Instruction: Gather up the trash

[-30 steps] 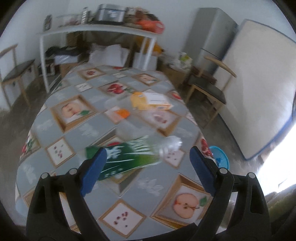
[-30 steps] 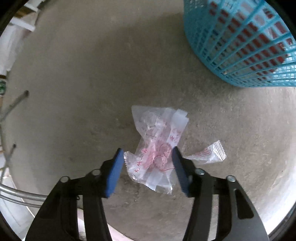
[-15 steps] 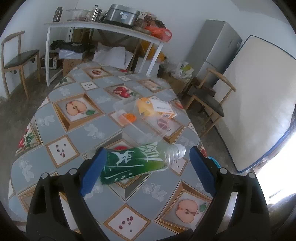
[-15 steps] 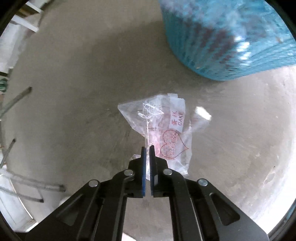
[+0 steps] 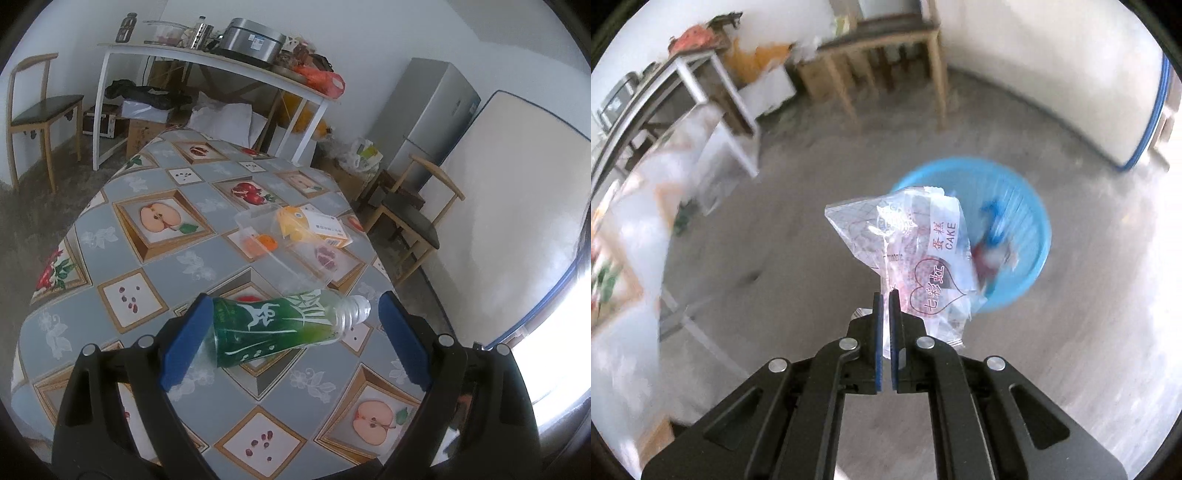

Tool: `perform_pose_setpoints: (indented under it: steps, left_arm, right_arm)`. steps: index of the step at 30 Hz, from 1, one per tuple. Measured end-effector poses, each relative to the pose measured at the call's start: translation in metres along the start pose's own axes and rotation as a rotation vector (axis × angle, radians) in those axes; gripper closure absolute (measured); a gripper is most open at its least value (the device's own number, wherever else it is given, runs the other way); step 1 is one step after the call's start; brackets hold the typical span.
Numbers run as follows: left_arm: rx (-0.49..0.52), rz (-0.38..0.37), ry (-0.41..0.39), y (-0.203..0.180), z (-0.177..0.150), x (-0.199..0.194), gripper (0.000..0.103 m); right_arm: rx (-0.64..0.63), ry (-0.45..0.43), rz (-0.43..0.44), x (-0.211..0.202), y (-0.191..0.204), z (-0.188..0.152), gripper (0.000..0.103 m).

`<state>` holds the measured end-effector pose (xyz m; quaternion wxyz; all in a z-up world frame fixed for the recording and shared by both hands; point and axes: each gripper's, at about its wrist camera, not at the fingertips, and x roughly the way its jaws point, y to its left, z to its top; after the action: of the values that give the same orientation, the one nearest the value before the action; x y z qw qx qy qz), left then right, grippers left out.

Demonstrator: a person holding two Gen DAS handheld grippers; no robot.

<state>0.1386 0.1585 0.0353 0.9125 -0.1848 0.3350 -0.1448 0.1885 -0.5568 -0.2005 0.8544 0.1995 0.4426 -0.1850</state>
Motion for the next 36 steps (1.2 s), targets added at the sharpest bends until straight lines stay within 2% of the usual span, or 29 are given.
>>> perform_pose_setpoints:
  steps: [3, 7, 9, 12, 14, 16, 22, 28, 32, 36]
  left_arm:
    - [-0.010, -0.001, -0.004, 0.003, -0.003, -0.006, 0.016]
    - [-0.021, 0.021, -0.032, 0.008, -0.006, -0.021, 0.016]
    - [-0.035, 0.029, -0.038, 0.012, -0.006, -0.026, 0.016]
    - [-0.054, 0.045, -0.053, 0.018, -0.006, -0.035, 0.016]
    - [-0.064, 0.045, -0.060, 0.021, -0.007, -0.040, 0.016]
    - [-0.070, 0.044, -0.063, 0.025, -0.008, -0.043, 0.016]
    - [-0.088, 0.039, -0.072, 0.032, -0.015, -0.050, 0.016]
    - [-0.053, 0.073, -0.095, 0.032, -0.030, -0.059, 0.016]
    - [-0.011, 0.078, -0.100, 0.030, -0.042, -0.059, 0.016]
    - [0.092, 0.027, -0.083, 0.019, -0.043, -0.047, 0.016]
  right_arm:
    - [0.041, 0.032, -0.016, 0.042, -0.016, 0.035, 0.098]
    - [0.076, 0.174, -0.012, 0.125, -0.028, 0.057, 0.094]
    - [0.118, 0.245, -0.008, 0.154, -0.039, 0.056, 0.069]
    - [0.203, 0.258, 0.005, 0.161, -0.046, 0.053, 0.055]
    - [0.255, 0.238, 0.014, 0.152, -0.057, 0.050, 0.050]
    - [0.295, 0.224, 0.031, 0.140, -0.069, 0.050, 0.050]
    - [0.295, 0.136, 0.138, 0.058, -0.064, 0.042, 0.050]
    - [0.152, 0.081, 0.294, -0.046, 0.002, 0.026, 0.041]
    - [0.066, 0.079, 0.411, -0.087, 0.058, 0.016, 0.040]
    - [0.012, 0.093, 0.520, -0.112, 0.109, 0.001, 0.038]
